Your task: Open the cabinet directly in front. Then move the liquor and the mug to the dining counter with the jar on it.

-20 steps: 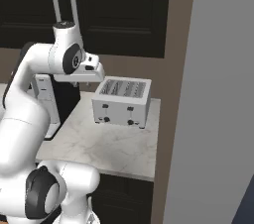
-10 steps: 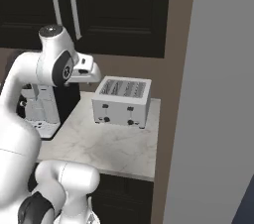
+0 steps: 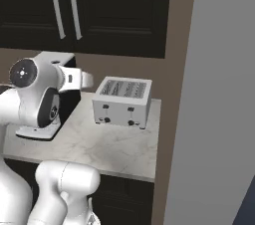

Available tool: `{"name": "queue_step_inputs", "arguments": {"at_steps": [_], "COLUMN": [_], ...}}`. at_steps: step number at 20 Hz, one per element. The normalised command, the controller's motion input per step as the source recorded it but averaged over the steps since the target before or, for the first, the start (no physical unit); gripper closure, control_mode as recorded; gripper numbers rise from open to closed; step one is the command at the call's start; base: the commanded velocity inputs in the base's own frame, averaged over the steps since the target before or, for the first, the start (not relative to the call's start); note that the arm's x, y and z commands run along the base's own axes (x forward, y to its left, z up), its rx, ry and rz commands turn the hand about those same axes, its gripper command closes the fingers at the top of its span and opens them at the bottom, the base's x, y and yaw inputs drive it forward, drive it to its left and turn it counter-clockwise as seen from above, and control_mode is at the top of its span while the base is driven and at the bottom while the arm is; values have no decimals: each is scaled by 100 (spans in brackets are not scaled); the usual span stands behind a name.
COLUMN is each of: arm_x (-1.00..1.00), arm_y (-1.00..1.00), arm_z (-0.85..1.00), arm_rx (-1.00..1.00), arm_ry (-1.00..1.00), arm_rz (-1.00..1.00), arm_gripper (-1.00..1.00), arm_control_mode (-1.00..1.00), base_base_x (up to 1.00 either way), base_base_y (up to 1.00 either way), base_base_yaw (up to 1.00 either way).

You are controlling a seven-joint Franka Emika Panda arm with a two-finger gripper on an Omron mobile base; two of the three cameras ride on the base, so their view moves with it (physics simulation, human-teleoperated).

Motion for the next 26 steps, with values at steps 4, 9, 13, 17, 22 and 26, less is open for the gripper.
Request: {"name": "queue_step_inputs", "arguments": {"at_steps": [4, 9, 13, 17, 22, 26], "arm_x": [-42, -24, -30, -15, 0, 9], "arm_y": [-1, 0, 0, 0, 0, 8], "arm_z": [37, 49, 48, 27, 0, 9], "arm_rx": [6, 5, 5, 2, 0, 0], "arm_ry": [-54, -56, -53, -32, -2, -2], "arm_rz": [0, 0, 0, 0, 0, 0], "arm_gripper": [-100, -100, -100, -100, -100, -100], "arm_control_mode": [-100, -100, -100, -100, -100, -100], "base_base_x": [0, 0, 0, 0, 0, 0], "base_base_y": [0, 0, 0, 0, 0, 0], "base_base_yaw": [0, 0, 0, 0, 0, 0]}}
